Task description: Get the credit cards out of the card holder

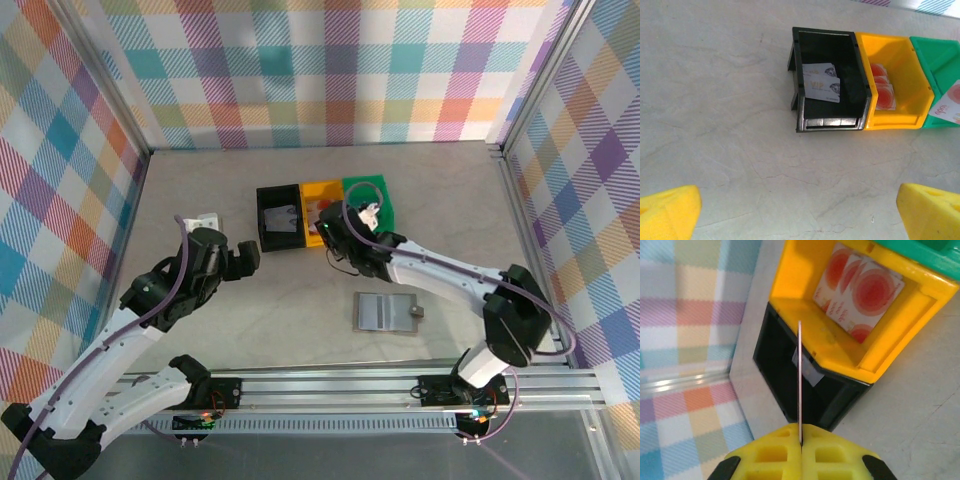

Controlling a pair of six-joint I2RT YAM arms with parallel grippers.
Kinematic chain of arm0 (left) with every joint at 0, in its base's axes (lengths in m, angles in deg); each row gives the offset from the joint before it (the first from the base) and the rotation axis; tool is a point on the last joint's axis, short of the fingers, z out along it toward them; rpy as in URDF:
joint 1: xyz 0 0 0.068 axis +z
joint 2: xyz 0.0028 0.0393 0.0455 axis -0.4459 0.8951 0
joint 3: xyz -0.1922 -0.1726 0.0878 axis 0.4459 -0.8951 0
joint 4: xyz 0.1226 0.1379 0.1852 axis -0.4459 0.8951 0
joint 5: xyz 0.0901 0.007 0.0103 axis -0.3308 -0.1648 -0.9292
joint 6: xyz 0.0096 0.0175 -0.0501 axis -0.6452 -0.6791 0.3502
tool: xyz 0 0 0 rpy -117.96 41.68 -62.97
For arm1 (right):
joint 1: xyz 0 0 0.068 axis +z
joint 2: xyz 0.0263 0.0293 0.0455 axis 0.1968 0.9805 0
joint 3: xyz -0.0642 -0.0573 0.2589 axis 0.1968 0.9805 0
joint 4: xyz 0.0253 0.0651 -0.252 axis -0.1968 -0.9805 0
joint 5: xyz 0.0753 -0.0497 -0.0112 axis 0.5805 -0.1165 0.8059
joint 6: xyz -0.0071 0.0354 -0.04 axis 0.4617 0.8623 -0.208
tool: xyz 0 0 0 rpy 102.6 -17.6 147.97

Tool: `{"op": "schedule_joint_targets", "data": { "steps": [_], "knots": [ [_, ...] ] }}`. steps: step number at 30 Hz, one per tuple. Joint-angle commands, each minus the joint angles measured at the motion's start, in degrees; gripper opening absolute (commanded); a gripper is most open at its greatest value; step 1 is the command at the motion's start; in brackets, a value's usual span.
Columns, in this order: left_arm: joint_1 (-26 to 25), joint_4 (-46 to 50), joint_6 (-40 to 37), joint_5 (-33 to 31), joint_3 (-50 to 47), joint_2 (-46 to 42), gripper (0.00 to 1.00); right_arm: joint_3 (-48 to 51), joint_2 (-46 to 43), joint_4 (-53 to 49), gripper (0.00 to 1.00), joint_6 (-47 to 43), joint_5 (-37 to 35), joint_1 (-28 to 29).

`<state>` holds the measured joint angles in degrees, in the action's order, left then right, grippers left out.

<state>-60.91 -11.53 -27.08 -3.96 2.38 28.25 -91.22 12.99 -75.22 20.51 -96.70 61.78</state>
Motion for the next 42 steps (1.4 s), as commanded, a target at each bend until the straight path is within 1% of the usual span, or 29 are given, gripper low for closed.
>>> {"op": "schedule_joint_targets", "data": {
  "steps": [1,4,9,20,25,30,42],
  "knots": [
    [0.7,0.75,-1.47,-1.91,-0.73,-0.74,1.0,-6.86,4.2,-10.28,0.0,7.45,-4.42,0.11],
    [0.68,0.7,-1.57,-1.52,-0.66,-0.28,1.0,-14.02,8.98,-17.52,0.0,10.75,-3.96,-0.48],
    [0.69,0.59,-1.75,-1.58,-0.62,-0.24,1.0,-20.11,14.09,-22.13,0.0,12.69,-3.68,-1.89],
    [0.69,0.37,-2.04,-1.41,-0.75,-0.16,1.0,-25.46,20.2,-24.19,0.0,12.7,-2.93,-5.03],
    [0.69,0.37,-2.02,-1.62,-0.79,-0.17,1.0,-29.46,23.04,-27.92,0.0,13.33,-3.57,-5.25],
    [0.69,0.37,-2.1,-1.69,-0.75,-0.15,1.0,-31.75,25.49,-27.96,0.0,14.17,-2.76,-5.49],
    [0.69,0.2,-2.32,-1.45,-0.86,-0.36,1.0,-39.64,32.0,-32.11,0.0,14.96,-3.35,-5.52]
  ]
}}
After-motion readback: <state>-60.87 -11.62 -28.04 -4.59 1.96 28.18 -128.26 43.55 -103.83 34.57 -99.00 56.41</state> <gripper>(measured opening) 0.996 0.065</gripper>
